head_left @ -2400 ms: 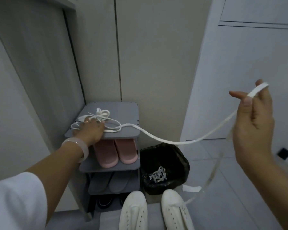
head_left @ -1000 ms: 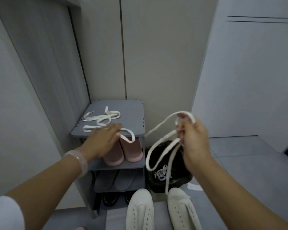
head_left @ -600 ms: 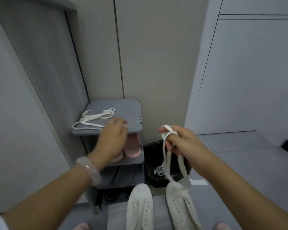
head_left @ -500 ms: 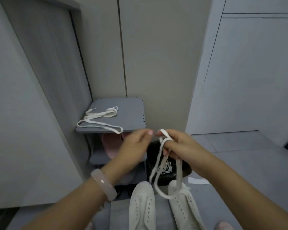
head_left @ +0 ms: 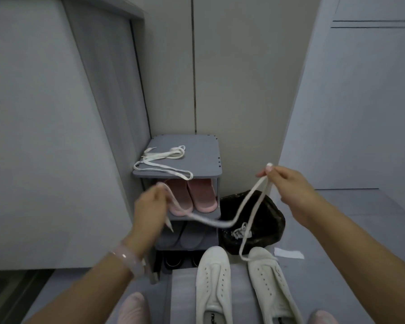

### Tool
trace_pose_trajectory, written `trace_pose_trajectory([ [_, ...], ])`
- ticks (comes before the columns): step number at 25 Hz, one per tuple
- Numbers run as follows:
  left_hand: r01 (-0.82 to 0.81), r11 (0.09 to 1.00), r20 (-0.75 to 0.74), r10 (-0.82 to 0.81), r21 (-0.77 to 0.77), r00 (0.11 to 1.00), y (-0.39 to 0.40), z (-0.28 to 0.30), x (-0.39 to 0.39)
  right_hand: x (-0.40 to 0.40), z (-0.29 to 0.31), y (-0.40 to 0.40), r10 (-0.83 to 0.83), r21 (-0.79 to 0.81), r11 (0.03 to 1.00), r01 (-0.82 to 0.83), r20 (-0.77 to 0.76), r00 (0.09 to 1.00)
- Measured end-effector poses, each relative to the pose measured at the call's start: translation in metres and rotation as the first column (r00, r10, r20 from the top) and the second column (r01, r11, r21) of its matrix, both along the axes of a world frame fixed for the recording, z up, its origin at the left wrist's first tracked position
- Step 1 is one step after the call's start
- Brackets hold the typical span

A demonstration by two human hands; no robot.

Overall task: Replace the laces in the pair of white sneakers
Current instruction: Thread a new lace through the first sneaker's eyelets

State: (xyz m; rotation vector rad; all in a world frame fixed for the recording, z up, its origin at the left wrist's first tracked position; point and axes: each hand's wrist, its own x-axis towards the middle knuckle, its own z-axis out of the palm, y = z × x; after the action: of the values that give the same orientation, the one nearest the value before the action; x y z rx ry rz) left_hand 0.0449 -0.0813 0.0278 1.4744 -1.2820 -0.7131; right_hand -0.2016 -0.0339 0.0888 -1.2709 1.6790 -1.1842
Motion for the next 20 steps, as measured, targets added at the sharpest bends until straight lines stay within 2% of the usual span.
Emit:
trace_pose_trajectory([
  [2,-0.144,0.986,-0.329,0.164,0.083,0.93,-0.009,0.024,0.013,-0.001,0.013,-0.001,0.013,-0.094,0.996,-0.004,0.093,0.996],
  [3,-0.12,0.982,-0.427,0.172,0.146,0.888,-0.008,0.03,0.015,0.002,0.016,-0.001,0.041,-0.13,0.991,-0.024,0.131,0.991],
  [6,0.19,0.931,-0.56,0.019,0.312,0.828,0.011,0.014,-0.003,0.021,-0.004,0.003,0.173,-0.073,0.984,-0.163,0.16,0.972],
  [7,0.312,0.884,-0.547,-0.079,0.347,0.833,0.02,0.003,-0.013,0.03,-0.016,0.005,0.203,-0.027,0.979,-0.202,0.219,0.954],
  [9,0.538,0.758,-0.4,-0.394,0.368,0.828,0.04,-0.025,-0.031,0.048,-0.037,0.011,0.207,0.051,0.964,-0.26,0.465,0.861],
  [11,0.726,0.575,-0.24,-0.697,0.377,0.676,0.056,-0.057,-0.05,0.062,-0.046,0.013,0.183,0.067,0.949,-0.307,0.678,0.712],
  [12,0.746,0.542,-0.134,-0.767,0.386,0.627,0.062,-0.07,-0.058,0.065,-0.048,0.008,0.167,0.056,0.952,-0.301,0.731,0.662],
  [13,0.741,0.547,-0.032,-0.796,0.39,0.605,0.065,-0.079,-0.065,0.063,-0.048,0.001,0.16,0.04,0.958,-0.284,0.746,0.646],
  [14,0.727,0.56,0.023,-0.798,0.398,0.602,0.065,-0.082,-0.068,0.059,-0.051,-0.006,0.167,0.029,0.965,-0.259,0.692,0.702],
  [15,0.699,0.592,-0.007,-0.762,0.401,0.648,0.064,-0.082,-0.07,0.053,-0.055,-0.01,0.169,0.039,0.971,-0.235,0.579,0.797],
  [16,0.671,0.633,-0.111,-0.69,0.387,0.715,0.061,-0.077,-0.07,0.046,-0.063,-0.011,0.183,0.061,0.971,-0.233,0.444,0.877],
  [17,0.638,0.682,-0.234,-0.596,0.358,0.768,0.055,-0.072,-0.07,0.039,-0.076,-0.007,0.215,0.106,0.959,-0.264,0.338,0.916],
  [18,0.613,0.723,-0.373,-0.499,0.319,0.783,0.048,-0.065,-0.069,0.035,-0.094,0.002,0.278,0.143,0.933,-0.331,0.3,0.913],
  [20,0.605,0.759,-0.611,-0.366,0.241,0.702,0.036,-0.056,-0.066,0.039,-0.128,0.026,0.395,0.211,0.862,-0.462,0.292,0.871],
])
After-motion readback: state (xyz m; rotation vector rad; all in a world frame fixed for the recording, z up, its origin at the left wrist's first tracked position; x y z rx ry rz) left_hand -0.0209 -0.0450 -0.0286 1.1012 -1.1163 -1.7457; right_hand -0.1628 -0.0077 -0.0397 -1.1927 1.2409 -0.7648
